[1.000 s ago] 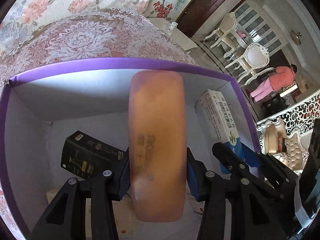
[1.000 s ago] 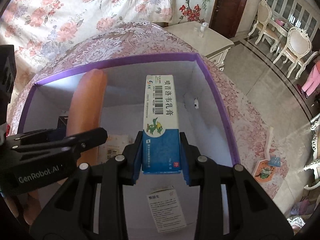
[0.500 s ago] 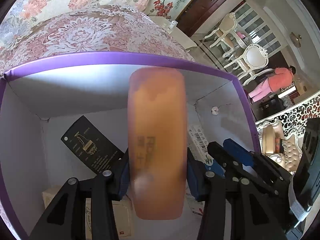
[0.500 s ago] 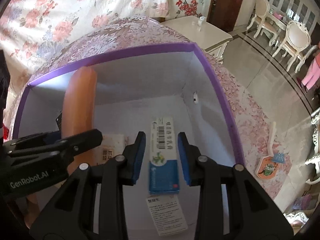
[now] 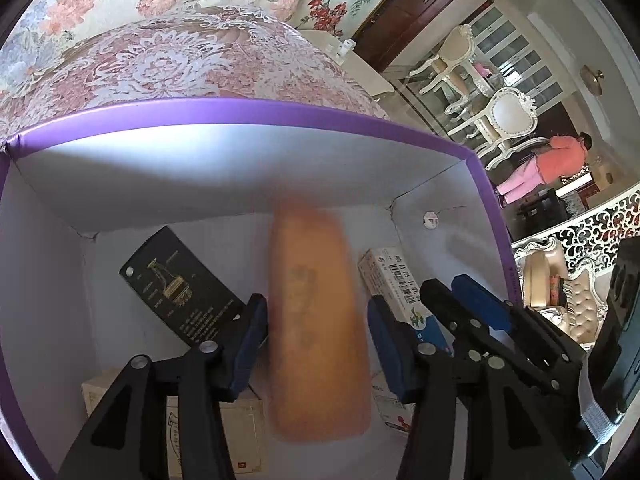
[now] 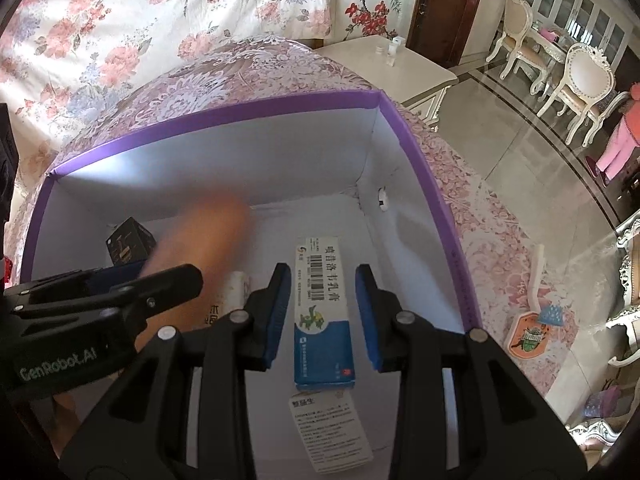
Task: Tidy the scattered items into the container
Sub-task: 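Open right tool to drop medicine box while left tool lowers soap into purple box, then withdraw both open tools from the purple box toward the toys on the bed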
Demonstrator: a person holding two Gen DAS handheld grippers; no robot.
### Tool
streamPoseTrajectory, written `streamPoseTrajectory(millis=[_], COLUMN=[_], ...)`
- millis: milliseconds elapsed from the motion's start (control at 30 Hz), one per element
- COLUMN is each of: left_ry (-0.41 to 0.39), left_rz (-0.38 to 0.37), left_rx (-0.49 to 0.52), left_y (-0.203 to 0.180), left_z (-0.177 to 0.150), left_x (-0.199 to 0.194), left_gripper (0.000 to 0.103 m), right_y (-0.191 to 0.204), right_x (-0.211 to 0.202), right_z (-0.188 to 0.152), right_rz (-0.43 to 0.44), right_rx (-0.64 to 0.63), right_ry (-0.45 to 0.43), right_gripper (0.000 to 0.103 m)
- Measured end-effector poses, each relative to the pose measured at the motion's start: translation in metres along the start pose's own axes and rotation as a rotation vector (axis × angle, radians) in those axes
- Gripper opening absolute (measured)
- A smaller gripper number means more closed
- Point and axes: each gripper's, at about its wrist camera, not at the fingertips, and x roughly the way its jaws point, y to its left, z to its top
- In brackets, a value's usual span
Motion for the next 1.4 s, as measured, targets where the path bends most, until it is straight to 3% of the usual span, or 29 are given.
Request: streamPoseTrajectory(millis=[1400], left_ry=[-0.037], left_rz=[-0.008], left_rx=[-0.003], left_y=[0.0055], left_z=[0.0003], left_x=[-0.0013], left_gripper=[0.055], right_y=[-0.0009], right_x=[-0.0026], right_z=[-0.0008], right_rz=[-0.026], right_rx=[0.010], right_ry=[-0.010], right_gripper=[0.039])
